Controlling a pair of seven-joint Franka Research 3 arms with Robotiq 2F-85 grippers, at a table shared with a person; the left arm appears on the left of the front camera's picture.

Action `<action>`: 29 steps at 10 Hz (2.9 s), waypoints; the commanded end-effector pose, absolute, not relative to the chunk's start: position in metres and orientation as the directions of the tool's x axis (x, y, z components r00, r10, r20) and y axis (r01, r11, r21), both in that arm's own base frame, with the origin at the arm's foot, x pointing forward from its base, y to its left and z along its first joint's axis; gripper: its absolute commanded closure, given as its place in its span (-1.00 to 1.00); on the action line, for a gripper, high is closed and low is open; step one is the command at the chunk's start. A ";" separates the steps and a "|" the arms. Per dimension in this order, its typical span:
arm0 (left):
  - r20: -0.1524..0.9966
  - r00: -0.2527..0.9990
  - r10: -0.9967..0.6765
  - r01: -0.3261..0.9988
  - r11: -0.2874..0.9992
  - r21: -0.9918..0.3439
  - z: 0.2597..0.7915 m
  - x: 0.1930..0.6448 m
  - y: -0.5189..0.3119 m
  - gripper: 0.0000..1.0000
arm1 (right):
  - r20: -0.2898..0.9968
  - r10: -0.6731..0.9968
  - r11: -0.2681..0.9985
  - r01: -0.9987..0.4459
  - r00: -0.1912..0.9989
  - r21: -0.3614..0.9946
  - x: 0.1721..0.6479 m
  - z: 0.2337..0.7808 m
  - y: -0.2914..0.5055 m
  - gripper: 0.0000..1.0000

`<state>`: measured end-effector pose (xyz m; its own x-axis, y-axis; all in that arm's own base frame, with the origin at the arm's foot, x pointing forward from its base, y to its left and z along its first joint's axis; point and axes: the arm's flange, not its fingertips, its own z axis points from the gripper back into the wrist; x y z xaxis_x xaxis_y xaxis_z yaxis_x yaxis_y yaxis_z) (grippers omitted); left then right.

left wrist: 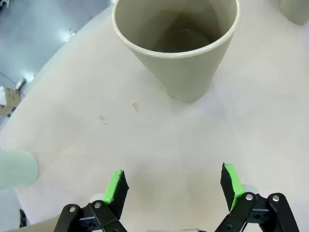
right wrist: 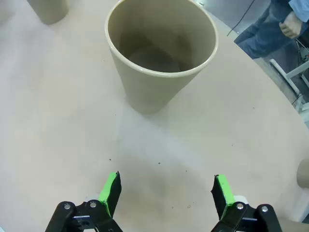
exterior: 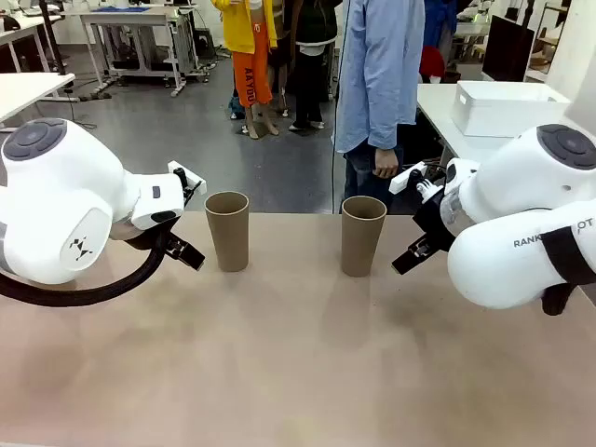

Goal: Stack the cups and store them in the basket.
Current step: Pick up two Reusable plastic cups , one in each hand.

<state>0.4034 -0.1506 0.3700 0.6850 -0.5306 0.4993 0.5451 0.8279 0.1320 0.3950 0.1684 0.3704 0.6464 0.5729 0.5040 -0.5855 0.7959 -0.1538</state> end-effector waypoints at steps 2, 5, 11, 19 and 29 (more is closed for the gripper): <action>0.500 0.685 -0.531 0.545 0.828 0.132 0.370 0.403 -0.151 -1.00 | 0.504 0.573 0.796 -0.586 0.646 -0.154 0.395 0.370 0.168 -1.00; 0.500 0.685 -0.531 0.545 0.828 0.132 0.370 0.403 -0.151 -1.00 | 0.504 0.573 0.796 -0.586 0.646 -0.154 0.395 0.370 0.168 -1.00; 0.511 0.672 -0.536 0.582 0.809 0.082 0.415 0.410 -0.136 -1.00 | 0.501 0.555 0.804 -0.583 0.664 -0.119 0.421 0.403 0.127 -1.00; 0.603 0.413 -0.683 0.885 0.457 -0.090 0.503 0.402 0.049 -1.00 | 0.814 0.475 0.720 -0.679 0.335 -0.141 0.355 0.484 -0.052 -1.00; 0.713 0.260 -0.652 0.933 0.360 -0.011 0.557 0.364 0.116 -1.00 | 0.831 0.417 0.740 -0.669 0.369 -0.074 0.394 0.569 -0.136 -1.00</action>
